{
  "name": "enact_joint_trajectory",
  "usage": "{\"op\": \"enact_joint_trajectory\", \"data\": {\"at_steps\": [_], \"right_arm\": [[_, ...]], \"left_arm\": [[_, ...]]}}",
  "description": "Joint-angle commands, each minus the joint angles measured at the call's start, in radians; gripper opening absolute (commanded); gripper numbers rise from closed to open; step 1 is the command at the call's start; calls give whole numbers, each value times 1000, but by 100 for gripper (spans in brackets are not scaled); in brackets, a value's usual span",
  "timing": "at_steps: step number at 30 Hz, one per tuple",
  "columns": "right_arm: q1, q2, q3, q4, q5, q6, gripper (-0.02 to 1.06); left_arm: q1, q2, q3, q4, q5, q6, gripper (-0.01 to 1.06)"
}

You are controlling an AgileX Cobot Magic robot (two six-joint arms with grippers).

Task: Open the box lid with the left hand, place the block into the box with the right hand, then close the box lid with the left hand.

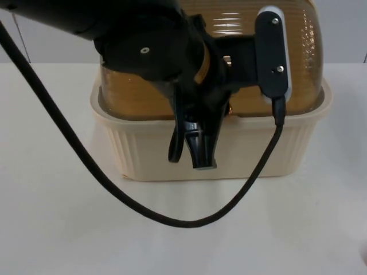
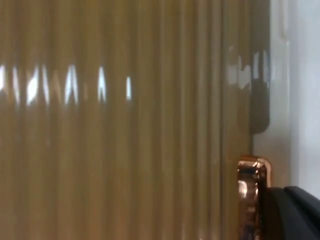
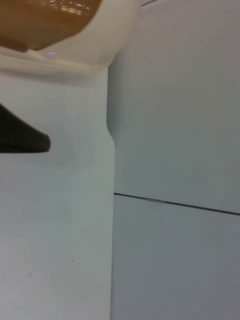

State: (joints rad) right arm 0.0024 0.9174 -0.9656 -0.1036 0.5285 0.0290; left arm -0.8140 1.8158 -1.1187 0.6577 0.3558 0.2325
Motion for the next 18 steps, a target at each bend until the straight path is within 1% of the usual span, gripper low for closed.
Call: {"op": "enact_joint_trajectory", "data": {"at_steps": [1,7,12,18], "right_arm": [[-1,-2,-5,0,1,1,93],[-1,-2,-5,0,1,1,93],[-1,-2,-5,0,1,1,93],[-1,-2,-5,-6,-1,1,93]], "left_arm": [[1,15,-4,5,18,-12,0],[1,15,-4,5,23,-5,0],[1,15,-6,14,1,-5,0],[1,15,-6,15,1,-5,0]]}}
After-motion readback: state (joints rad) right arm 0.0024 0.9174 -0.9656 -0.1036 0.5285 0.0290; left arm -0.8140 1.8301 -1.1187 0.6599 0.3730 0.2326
